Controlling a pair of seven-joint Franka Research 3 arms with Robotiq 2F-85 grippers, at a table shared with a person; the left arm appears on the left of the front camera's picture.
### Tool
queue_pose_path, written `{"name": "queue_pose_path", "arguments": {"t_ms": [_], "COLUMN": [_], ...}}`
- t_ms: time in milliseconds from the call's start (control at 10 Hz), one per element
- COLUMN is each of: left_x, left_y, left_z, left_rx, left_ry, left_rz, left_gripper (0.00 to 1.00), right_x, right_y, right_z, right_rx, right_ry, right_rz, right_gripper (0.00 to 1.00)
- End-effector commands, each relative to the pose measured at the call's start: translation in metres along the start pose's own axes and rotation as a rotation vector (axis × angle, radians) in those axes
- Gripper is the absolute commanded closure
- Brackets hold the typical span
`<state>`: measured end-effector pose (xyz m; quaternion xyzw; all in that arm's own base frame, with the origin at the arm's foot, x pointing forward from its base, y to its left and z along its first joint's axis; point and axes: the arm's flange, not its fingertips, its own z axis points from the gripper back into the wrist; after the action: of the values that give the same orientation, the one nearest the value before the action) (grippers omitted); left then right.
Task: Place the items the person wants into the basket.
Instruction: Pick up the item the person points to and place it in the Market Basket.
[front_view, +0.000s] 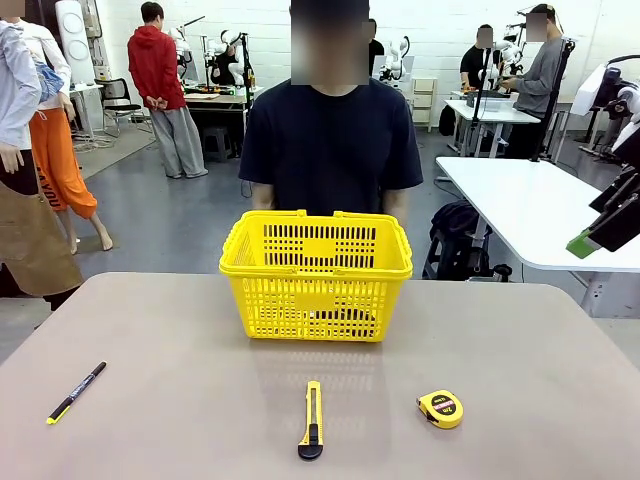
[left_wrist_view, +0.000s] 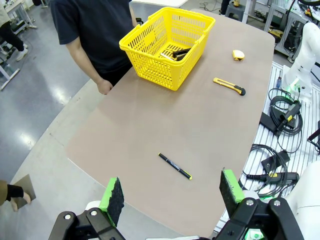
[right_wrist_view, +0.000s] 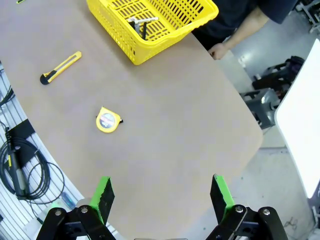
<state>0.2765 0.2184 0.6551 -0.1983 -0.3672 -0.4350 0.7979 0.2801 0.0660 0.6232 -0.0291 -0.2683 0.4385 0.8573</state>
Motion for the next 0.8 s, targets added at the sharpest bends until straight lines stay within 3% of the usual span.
{"name": "queue_pose_path", "arguments": {"t_ms": [0,600,700], "left_x": [0.0,0.0,0.0], "left_y": [-0.001,-0.001,-0.001], "left_z": [0.0,0.0,0.0], "left_rx": [0.001,0.001,0.001], "left_ry": [-0.007,-0.007,-0.007], "left_rz": [-0.006,-0.006,-0.006], "left_gripper": [0.0,0.0,0.0], "right_x": [-0.003,0.0,-0.02], "right_y": [0.001,0.0,-0.022], "right_z": [-0.002,0.0,0.01], "right_rx": [-0.007,0.0,0.05], "right_ry": [0.017,0.0,-0.005], "right_rz": [-0.005,0.0,-0.043], "right_gripper": [0.0,0.0,0.0]}}
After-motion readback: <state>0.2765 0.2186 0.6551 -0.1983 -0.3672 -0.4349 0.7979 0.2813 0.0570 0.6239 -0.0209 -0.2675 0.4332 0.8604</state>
